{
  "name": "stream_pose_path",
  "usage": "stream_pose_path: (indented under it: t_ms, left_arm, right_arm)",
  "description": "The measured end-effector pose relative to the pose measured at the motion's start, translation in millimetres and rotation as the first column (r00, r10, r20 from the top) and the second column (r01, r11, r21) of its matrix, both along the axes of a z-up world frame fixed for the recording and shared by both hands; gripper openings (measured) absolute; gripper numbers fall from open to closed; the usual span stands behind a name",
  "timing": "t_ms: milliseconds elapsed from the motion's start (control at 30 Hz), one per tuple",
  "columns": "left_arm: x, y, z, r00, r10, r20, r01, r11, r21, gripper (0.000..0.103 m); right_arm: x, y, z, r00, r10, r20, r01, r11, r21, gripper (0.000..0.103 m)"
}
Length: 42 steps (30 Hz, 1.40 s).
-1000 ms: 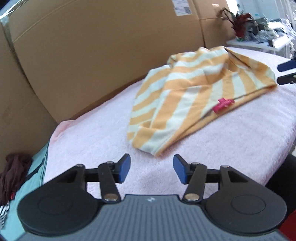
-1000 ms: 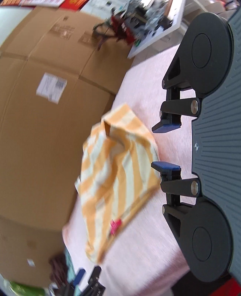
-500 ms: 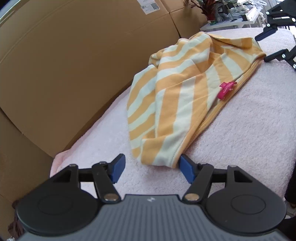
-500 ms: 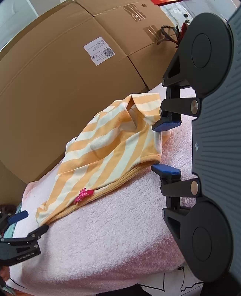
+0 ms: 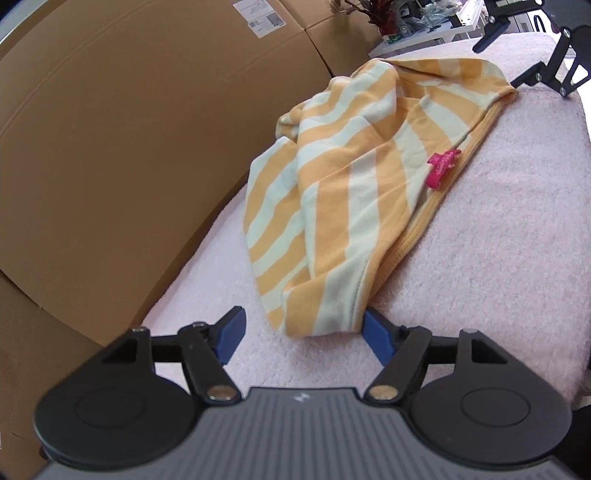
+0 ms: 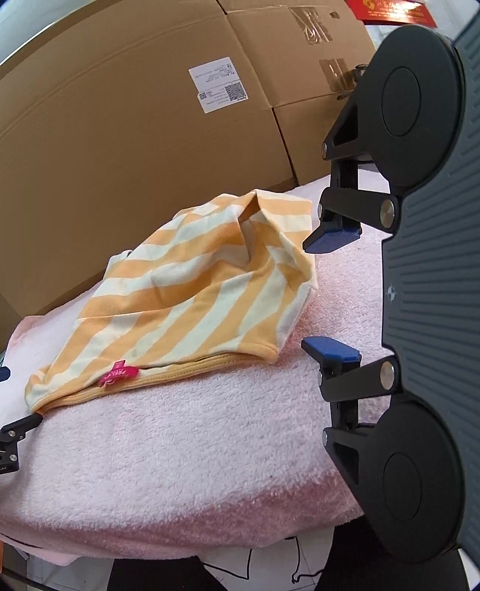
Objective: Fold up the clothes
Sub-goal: 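Lift the shirt with both grippers and pull it off the pile, then raise the shirt high with both grippers to shake it out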
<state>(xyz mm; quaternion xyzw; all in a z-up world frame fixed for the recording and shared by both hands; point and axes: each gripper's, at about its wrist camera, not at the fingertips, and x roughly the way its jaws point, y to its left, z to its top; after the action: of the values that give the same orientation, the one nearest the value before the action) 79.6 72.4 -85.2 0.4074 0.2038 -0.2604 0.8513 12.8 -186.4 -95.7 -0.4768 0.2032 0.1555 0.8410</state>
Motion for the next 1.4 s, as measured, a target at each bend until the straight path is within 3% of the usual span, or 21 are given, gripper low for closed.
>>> stream_pose_path:
  t_ms: [100,167,200,367,467,567,833,1000,1133,1267,1333,1400]
  left_arm:
    - [0.0,-12.5,-5.8,0.999,-0.022,0.023,0.022,1.0,0.021,0.045]
    - [-1.3,-15.7,-7.6,0.999,-0.026,0.03,0.025,0.999,0.031,0.042]
    - [-2.1,-14.3,-6.9,0.999,-0.017,0.027,0.016,0.999,0.027,0.042]
    - [-15.0,0.1,3.2,1.0,0.006,0.01,-0.006,1.0,-0.019,0.043]
    - [-27.0,-0.3,2.5,0.999,-0.03,0.019,0.03,0.999,-0.014,0.052]
    - [-32.2,-10.5,-4.5,0.997,-0.068,0.031,0.067,0.997,0.023,0.053]
    - [-28.2,-36.2,-14.3,0.987,-0.119,0.105,0.113,0.992,0.062,0.054]
    - [-18.7,-46.0,-24.8,0.985,-0.106,0.133,0.095,0.992,0.084,0.025]
    - [-21.2,-53.5,-25.3,0.983,-0.074,0.165,0.068,0.997,0.041,0.013]
    - [-32.1,-51.4,-18.3,0.972,-0.027,0.235,0.038,0.998,-0.043,0.018]
    - [-38.8,-50.2,-17.1,0.96,-0.014,0.281,0.032,0.998,-0.059,0.03]
    - [-46.3,-49.8,-19.0,0.955,-0.028,0.297,0.046,0.997,-0.054,0.053]
  right_arm:
    - [6.5,1.0,8.1,1.0,-0.024,0.001,0.024,0.994,0.105,0.039]
    - [10.8,1.7,13.4,0.999,-0.04,0.0,0.04,0.984,0.174,0.01]
    - [12.9,2.0,16.1,0.999,-0.048,-0.001,0.047,0.977,0.209,0.004]
    - [23.7,3.7,29.5,0.996,-0.087,-0.01,0.085,0.923,0.376,0.003]
    - [26.7,-15.4,63.3,0.993,-0.112,-0.027,0.108,0.828,0.55,0.003]
    - [31.1,-24.3,87.7,0.994,-0.104,-0.038,0.104,0.75,0.653,0.003]
    - [29.0,-21.8,113.2,0.996,-0.088,-0.028,0.079,0.651,0.755,0.003]
    - [18.9,-25.7,125.0,0.996,-0.092,-0.012,0.066,0.603,0.795,0.003]
    - [13.9,-26.3,131.7,0.995,-0.099,0.001,0.058,0.587,0.808,0.003]
    - [8.3,-29.3,139.3,0.994,-0.106,0.014,0.049,0.57,0.82,0.003]
    - [6.1,-31.3,144.4,0.994,-0.105,0.023,0.039,0.555,0.831,0.003]
    - [4.3,-32.3,150.6,0.995,-0.097,0.033,0.025,0.54,0.841,0.003]
